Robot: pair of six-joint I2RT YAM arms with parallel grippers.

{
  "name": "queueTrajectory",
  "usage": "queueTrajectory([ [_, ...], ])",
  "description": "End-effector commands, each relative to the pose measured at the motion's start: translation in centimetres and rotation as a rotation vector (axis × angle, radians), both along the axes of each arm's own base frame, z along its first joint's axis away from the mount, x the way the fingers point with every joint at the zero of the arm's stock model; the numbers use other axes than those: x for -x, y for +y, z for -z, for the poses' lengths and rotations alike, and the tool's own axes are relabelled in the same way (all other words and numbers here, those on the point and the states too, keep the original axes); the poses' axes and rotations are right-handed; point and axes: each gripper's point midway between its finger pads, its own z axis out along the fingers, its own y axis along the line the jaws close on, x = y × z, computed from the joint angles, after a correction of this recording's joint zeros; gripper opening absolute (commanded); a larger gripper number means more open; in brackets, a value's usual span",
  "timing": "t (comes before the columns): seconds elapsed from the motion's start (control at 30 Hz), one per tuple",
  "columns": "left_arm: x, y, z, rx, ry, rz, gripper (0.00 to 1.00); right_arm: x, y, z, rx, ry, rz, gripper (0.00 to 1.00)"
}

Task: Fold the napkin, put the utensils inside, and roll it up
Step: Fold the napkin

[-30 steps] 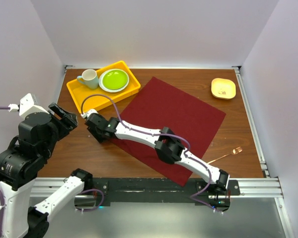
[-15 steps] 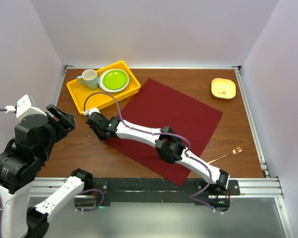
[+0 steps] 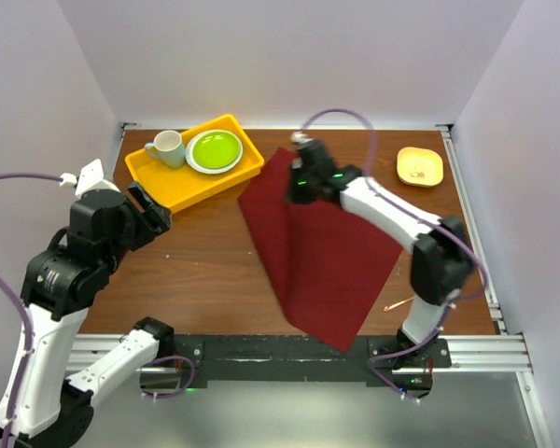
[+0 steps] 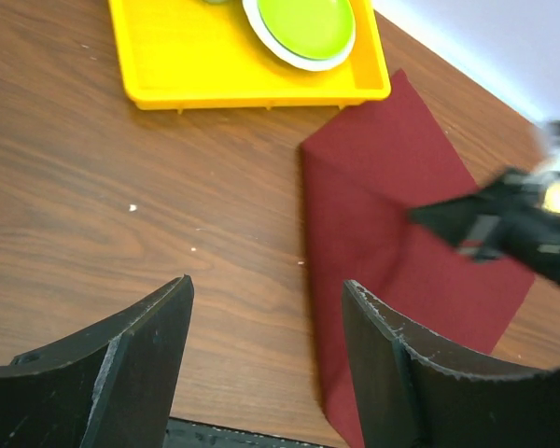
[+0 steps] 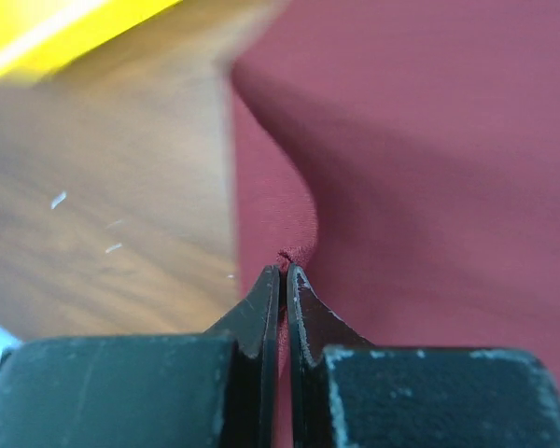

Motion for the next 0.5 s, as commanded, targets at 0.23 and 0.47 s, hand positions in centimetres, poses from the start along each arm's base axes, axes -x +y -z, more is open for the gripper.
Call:
queueTrajectory([
  [0.23,-5.1,-5.9,2.6,0.127,0.042,0.15,0.68,-3.2,-25.4,1.8,0.109,0.045,0.361,0.0],
  [0.47,-6.4,-7.5,3.3,0.152,0.079,0.191,0.68,-4.4,-32.5,2.1,0.184,0.066,0.516,0.0],
])
